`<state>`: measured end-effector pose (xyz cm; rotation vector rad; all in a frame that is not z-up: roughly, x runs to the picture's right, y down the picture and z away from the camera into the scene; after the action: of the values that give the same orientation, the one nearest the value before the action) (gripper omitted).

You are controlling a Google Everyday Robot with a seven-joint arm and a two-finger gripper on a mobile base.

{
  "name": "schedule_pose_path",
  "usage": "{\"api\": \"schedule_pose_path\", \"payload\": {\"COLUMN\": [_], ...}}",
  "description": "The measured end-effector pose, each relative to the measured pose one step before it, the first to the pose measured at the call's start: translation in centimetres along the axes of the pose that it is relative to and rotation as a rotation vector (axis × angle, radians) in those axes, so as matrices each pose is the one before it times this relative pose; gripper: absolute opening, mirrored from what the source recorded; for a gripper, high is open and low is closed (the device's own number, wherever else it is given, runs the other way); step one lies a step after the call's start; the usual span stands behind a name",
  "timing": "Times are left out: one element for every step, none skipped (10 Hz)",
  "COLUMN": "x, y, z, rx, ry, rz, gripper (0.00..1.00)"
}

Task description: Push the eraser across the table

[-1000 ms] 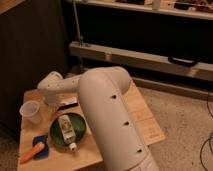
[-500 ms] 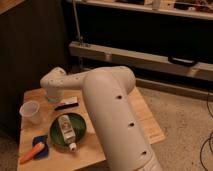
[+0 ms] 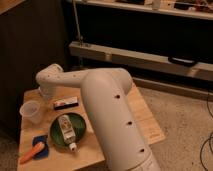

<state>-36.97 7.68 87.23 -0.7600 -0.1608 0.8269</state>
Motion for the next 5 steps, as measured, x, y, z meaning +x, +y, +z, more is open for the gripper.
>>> {"api": "schedule_pose_path", "payload": {"x": [0.091,0.097,0.071,0.206,0.113], "y": [-0.326,-0.141,-0.179,-0.371,-0.371], "z": [0.805,0.638,0.248,0.202,-0.012], "rx": [0.00028,-0.00042,0.00194,0.0041,0.00578], "ry": [0.00821,0.00846,0.00486,0.00624,0.00445], "rz": [0.00412,0.00272,0.00257,0.00418,0.00276], "gripper": [0.0,0.0,0.0,0.0,0.0]}}
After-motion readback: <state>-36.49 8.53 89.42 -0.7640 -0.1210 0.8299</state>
